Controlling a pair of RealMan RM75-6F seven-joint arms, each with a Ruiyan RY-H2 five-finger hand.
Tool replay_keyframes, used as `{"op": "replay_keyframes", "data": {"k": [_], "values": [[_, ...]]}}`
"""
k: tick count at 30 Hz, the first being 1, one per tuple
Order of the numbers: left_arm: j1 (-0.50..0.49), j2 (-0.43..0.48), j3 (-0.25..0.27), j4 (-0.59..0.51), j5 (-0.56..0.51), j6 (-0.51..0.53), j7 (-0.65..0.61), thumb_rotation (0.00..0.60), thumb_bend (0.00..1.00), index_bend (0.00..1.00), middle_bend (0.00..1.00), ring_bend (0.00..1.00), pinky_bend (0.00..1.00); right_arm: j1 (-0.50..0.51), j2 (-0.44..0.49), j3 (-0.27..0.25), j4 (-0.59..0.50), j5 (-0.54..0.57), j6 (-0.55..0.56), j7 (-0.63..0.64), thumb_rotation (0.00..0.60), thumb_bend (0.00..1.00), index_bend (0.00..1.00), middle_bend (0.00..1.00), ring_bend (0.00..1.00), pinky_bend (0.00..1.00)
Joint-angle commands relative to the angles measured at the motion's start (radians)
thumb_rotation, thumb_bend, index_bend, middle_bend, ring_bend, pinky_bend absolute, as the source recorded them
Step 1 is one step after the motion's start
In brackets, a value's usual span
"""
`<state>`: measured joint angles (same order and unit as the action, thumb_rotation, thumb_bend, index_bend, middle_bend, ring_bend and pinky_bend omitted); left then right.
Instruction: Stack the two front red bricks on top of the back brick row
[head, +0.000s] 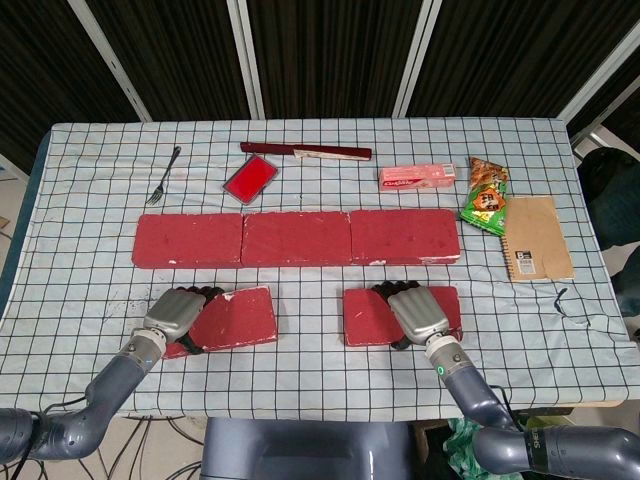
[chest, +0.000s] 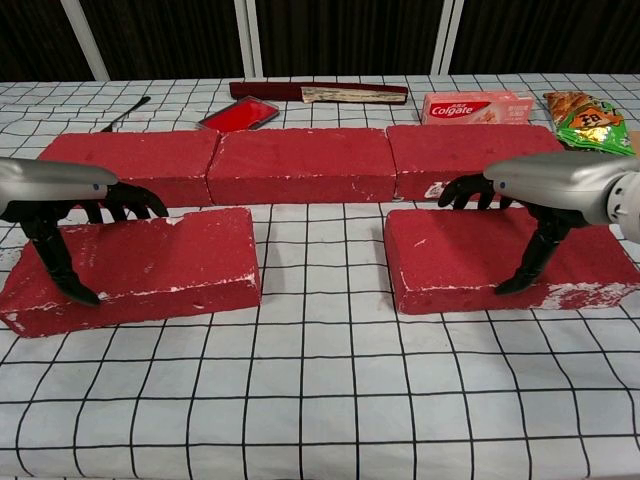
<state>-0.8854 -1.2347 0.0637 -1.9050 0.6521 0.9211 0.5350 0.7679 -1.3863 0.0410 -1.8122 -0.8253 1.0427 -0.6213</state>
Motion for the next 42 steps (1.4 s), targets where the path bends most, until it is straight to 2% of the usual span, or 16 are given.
{"op": "replay_keyframes", "data": {"k": [1,29,34,42], "values": [[0.000,0.005,0.003,0.000,0.011,-0.007,-0.003,0.600,0.29,0.20,0.28,0.17,0.32,-0.001,0.001,0.000,-0.001,-0.001,0.001,0.001,0.600,0.10,0.16,0.23,0.24,0.25],[0.010,0.026,-0.005,0.006,0.048,-0.030,-0.049,0.600,0.29,0.20,0.27,0.17,0.31,-0.005,0.010,0.010,0.003,-0.028,0.003,0.015,0.600,0.10,0.16,0.23,0.24,0.26],[0.010,0.075,-0.021,-0.024,0.072,-0.037,-0.073,0.600,0.29,0.20,0.27,0.17,0.30,-0.014,0.041,0.023,-0.035,-0.054,0.040,0.015,0.600,0.10,0.16,0.23,0.24,0.26],[-0.024,0.193,-0.078,-0.081,0.078,-0.071,-0.111,0.600,0.29,0.21,0.27,0.17,0.29,-0.012,0.111,0.053,-0.094,-0.066,0.058,0.017,0.600,0.10,0.16,0.23,0.24,0.26]]}}
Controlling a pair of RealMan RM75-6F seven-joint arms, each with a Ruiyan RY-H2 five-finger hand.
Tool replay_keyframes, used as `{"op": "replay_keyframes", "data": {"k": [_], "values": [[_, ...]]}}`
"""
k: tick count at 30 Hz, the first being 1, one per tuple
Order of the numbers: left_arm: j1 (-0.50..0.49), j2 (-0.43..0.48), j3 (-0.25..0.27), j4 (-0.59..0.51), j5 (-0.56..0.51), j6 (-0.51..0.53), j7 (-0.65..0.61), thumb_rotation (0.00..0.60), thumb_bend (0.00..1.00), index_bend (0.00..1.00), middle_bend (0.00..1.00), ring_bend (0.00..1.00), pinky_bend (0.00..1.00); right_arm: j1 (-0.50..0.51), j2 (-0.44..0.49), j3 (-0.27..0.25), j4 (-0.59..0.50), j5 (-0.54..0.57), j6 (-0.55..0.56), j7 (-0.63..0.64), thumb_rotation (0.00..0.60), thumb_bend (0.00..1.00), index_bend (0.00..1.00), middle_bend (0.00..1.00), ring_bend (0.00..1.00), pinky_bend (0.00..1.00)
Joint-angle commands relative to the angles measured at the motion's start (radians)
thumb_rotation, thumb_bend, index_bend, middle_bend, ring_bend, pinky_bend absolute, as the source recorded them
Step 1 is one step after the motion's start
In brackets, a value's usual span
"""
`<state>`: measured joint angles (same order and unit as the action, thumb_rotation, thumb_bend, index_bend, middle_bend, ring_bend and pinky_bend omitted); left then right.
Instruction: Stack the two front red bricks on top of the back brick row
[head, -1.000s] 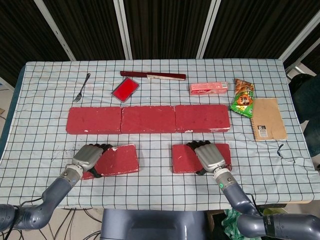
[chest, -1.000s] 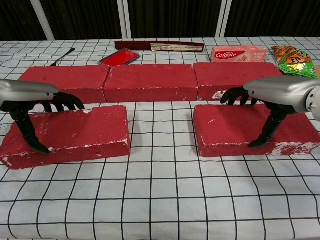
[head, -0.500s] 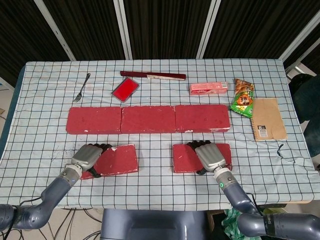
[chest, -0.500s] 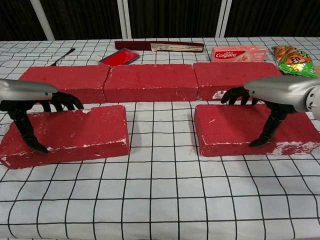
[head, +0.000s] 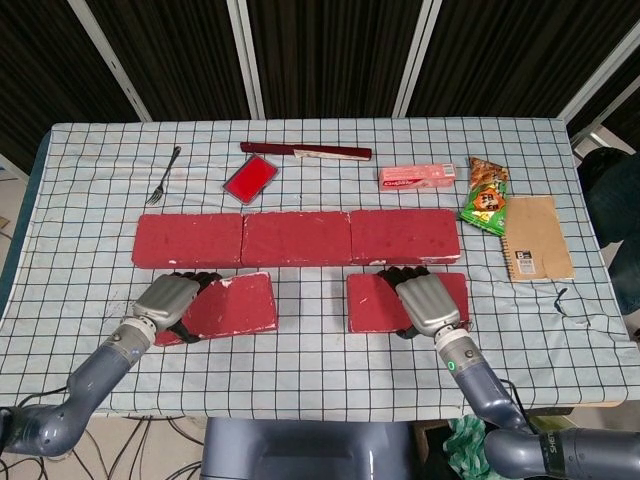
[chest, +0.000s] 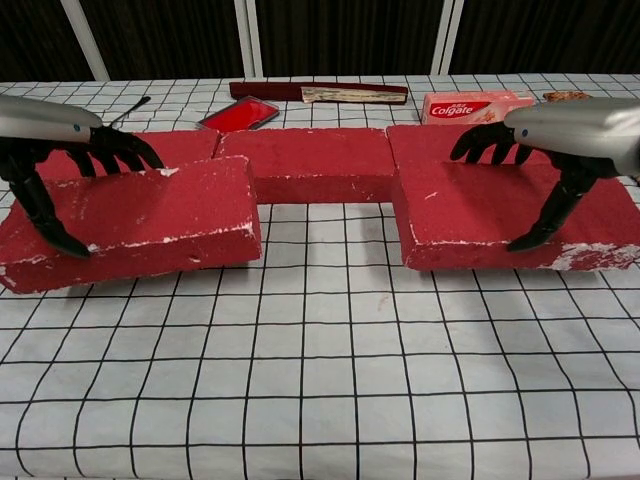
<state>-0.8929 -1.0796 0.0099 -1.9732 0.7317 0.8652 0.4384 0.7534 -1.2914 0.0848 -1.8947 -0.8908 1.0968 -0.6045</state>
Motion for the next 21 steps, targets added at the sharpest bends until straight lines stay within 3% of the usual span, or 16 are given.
{"op": "replay_keyframes", "data": {"k": [1,4,9,15,21], "values": [[-0.022,0.050,-0.030,-0.013,-0.003,-0.020,-0.015,0.600,0.29,0.21,0.27,0.17,0.29,0.003,0.023,0.013,-0.016,0.000,0.004,0.000,0.600,0.10,0.16,0.23,0.24,0.26],[-0.048,0.093,-0.050,-0.013,-0.019,-0.058,-0.023,0.600,0.29,0.21,0.27,0.17,0.29,0.009,0.054,0.031,-0.036,0.005,0.002,0.004,0.600,0.10,0.16,0.23,0.24,0.26],[-0.145,0.157,-0.089,0.079,-0.110,-0.251,-0.075,0.600,0.29,0.22,0.26,0.16,0.28,0.040,0.115,0.093,-0.034,0.031,-0.034,0.038,0.600,0.10,0.16,0.23,0.24,0.26],[-0.231,0.096,-0.088,0.264,-0.166,-0.365,-0.098,0.600,0.29,0.22,0.26,0.16,0.27,0.121,0.142,0.149,0.060,0.136,-0.149,0.046,0.600,0.10,0.16,0.23,0.26,0.26],[-0.279,0.014,-0.079,0.452,-0.161,-0.439,-0.124,0.600,0.29,0.22,0.26,0.16,0.27,0.216,0.095,0.134,0.215,0.232,-0.264,-0.006,0.600,0.10,0.16,0.22,0.26,0.26]]}}
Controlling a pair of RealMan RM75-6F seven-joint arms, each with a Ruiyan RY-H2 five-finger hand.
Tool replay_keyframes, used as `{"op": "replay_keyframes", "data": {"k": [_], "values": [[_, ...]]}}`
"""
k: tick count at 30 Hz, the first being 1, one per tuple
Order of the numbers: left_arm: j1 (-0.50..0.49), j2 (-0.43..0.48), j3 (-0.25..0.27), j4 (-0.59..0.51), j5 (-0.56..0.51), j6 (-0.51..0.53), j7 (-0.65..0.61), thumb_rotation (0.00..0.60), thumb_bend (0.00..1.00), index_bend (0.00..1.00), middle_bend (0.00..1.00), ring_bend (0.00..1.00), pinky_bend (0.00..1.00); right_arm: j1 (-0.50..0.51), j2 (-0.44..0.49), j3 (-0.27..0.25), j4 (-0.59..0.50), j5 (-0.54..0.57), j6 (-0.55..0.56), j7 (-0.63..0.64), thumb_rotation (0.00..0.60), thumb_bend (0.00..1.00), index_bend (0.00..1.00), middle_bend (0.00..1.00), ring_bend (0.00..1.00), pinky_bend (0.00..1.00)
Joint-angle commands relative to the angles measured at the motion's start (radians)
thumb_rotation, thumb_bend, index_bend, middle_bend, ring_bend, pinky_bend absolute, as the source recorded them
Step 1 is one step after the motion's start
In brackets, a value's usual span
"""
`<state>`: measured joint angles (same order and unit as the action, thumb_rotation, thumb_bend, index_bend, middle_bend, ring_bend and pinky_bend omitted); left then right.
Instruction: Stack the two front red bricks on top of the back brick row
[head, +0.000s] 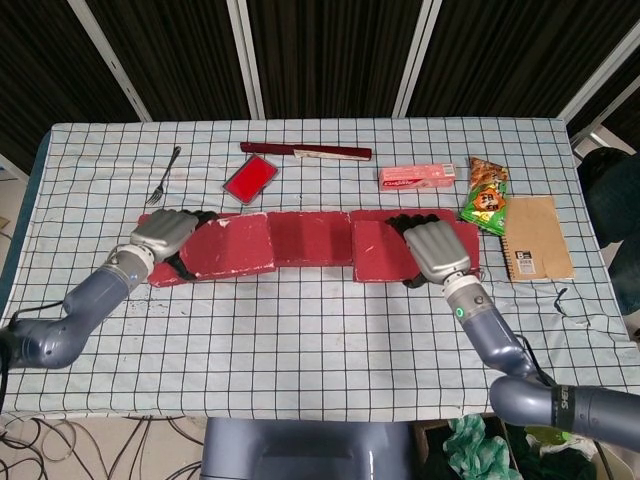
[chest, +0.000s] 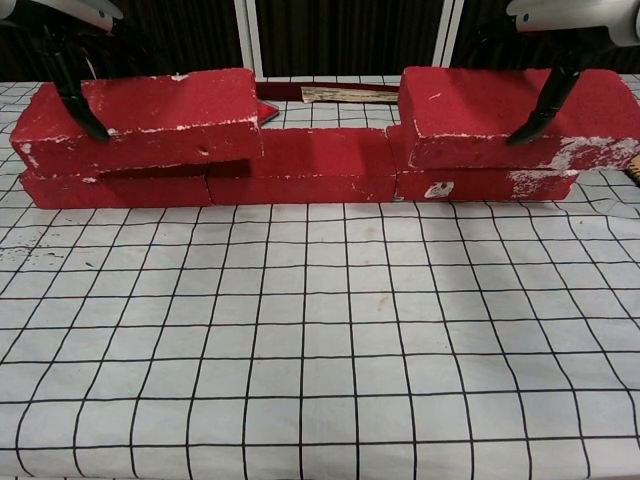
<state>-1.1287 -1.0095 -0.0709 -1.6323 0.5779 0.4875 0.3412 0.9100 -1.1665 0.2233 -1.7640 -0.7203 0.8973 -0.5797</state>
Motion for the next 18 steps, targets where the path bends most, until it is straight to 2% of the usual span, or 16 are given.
{"op": "replay_keyframes", "data": {"k": [1,8,18], "values": [[-0.048,-0.064,0.002,0.132,-0.003,-0.070,-0.032,0.600,0.29,0.22,0.26,0.16,0.26,0.068,-0.036,-0.005,0.100,0.071,-0.074,-0.032,0.600,0.10,0.16,0.22,0.26,0.26],[-0.065,-0.123,-0.031,0.290,0.046,-0.144,-0.105,0.600,0.29,0.22,0.26,0.16,0.26,0.131,-0.071,0.005,0.194,0.120,-0.124,-0.026,0.600,0.10,0.16,0.22,0.26,0.26],[-0.087,-0.168,-0.050,0.374,0.129,-0.216,-0.167,0.600,0.29,0.22,0.24,0.13,0.24,0.215,-0.109,0.019,0.280,0.162,-0.211,0.000,0.600,0.10,0.16,0.22,0.26,0.26]]}}
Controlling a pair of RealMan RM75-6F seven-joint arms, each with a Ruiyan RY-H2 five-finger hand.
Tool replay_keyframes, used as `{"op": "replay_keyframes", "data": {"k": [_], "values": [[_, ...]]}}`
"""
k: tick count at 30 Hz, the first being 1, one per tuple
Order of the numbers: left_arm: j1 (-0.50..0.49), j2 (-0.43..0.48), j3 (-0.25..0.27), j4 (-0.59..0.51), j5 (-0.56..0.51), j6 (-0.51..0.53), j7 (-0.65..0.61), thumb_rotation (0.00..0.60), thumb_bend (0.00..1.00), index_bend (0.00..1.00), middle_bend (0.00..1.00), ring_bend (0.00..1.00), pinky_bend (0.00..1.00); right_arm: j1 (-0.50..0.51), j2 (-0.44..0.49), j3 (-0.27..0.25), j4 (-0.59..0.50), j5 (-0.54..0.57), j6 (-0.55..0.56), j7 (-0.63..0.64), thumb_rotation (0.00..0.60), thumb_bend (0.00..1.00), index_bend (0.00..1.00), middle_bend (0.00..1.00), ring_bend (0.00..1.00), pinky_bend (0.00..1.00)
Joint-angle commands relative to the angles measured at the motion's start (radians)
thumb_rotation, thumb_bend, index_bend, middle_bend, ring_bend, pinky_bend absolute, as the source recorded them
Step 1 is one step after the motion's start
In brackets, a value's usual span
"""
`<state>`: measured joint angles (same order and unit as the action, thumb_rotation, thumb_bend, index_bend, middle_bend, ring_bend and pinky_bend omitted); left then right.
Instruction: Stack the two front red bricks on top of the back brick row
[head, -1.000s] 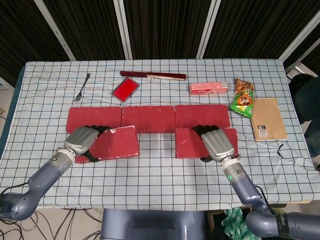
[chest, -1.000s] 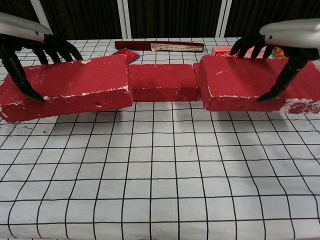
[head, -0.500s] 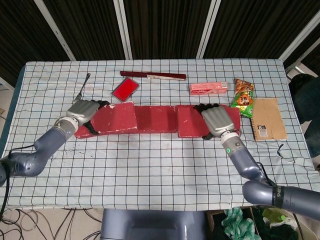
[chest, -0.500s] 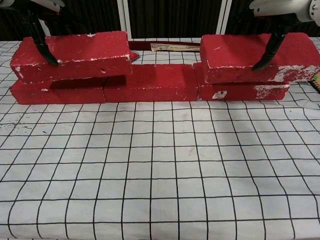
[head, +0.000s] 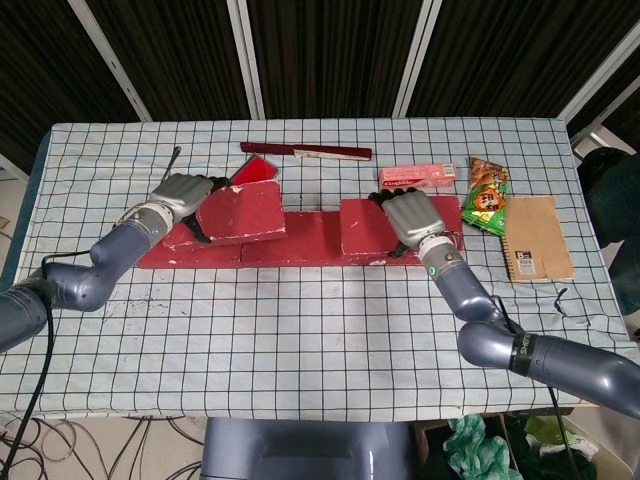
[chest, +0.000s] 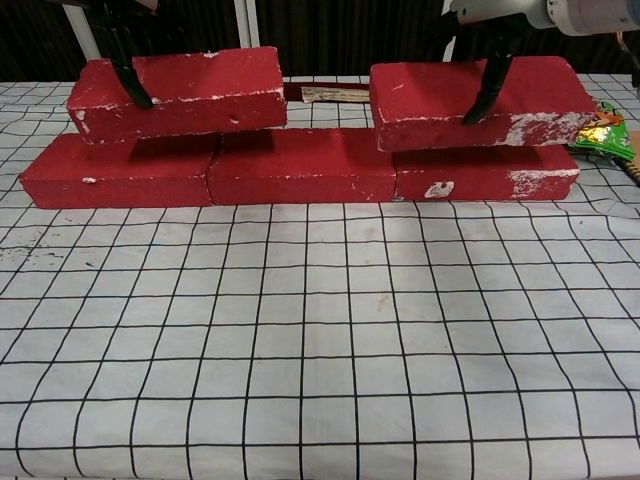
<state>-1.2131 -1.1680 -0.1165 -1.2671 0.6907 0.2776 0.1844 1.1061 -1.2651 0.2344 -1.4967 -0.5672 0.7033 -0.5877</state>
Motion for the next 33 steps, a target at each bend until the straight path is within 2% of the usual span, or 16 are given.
{"op": "replay_keyframes", "data": {"k": [1,8,18,33], "values": [[-0.003,-0.017,-0.007,0.016,0.027,-0.007,-0.018,0.600,0.29,0.22,0.24,0.13,0.24,0.033,-0.017,0.011,0.024,0.018,-0.030,0.012,0.600,0.10,0.16,0.22,0.26,0.26],[0.000,-0.049,-0.018,0.038,0.086,-0.010,-0.057,0.600,0.29,0.22,0.24,0.13,0.24,0.108,-0.074,0.009,0.108,0.062,-0.085,0.026,0.600,0.10,0.16,0.22,0.26,0.26],[-0.002,-0.067,-0.024,0.050,0.146,-0.026,-0.104,0.600,0.29,0.22,0.24,0.12,0.23,0.159,-0.142,-0.027,0.200,0.095,-0.089,0.035,0.600,0.11,0.16,0.22,0.26,0.26],[-0.019,-0.076,0.001,0.060,0.191,-0.045,-0.154,0.600,0.29,0.22,0.24,0.11,0.22,0.184,-0.172,-0.055,0.250,0.086,-0.085,0.061,0.600,0.10,0.16,0.22,0.26,0.26]]}}
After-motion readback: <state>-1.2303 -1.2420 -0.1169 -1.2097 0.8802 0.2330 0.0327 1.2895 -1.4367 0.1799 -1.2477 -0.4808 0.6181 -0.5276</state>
